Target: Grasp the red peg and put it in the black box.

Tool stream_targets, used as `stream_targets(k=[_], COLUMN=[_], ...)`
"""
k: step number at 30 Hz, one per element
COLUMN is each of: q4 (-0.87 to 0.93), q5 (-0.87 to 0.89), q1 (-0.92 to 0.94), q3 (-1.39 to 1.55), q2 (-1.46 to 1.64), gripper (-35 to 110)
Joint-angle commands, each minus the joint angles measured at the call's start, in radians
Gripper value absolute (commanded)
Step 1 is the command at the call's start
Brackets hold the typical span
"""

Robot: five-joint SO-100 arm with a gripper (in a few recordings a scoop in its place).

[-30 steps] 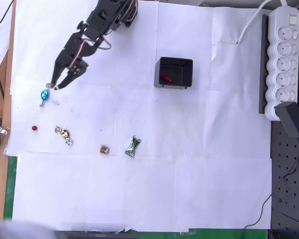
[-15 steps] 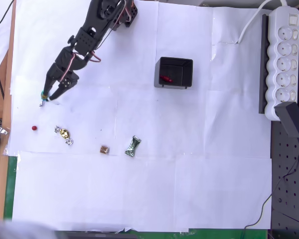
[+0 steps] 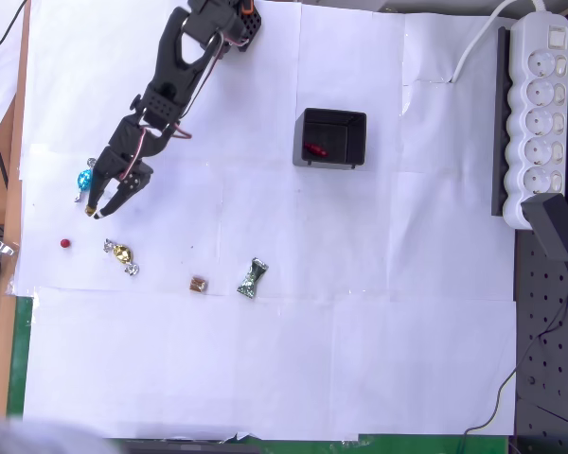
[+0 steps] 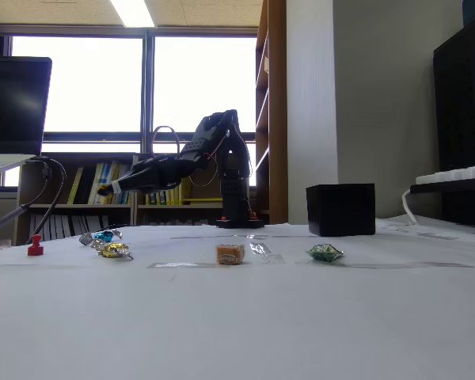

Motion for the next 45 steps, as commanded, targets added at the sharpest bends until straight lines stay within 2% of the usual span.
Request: stream_targets(k=[1,6,9,13,20,29,45], q4=[-0.074,-0.103,-0.098,-0.069,0.259,0.39,0.374], q5=[-0.003,-0.018,-0.014,0.014,0.02,0.078,0.066], q1=[0.015,0.028,0.04,0.043,0.051,0.043,0.043], q3=[0.087,0.098,0.121,0.104,0.112,0.144,0.322], q2=[0.017,0.067,0.083,0.078,-0.037,-0.06,0.028], gripper=[2,4,12,16,19,21,21])
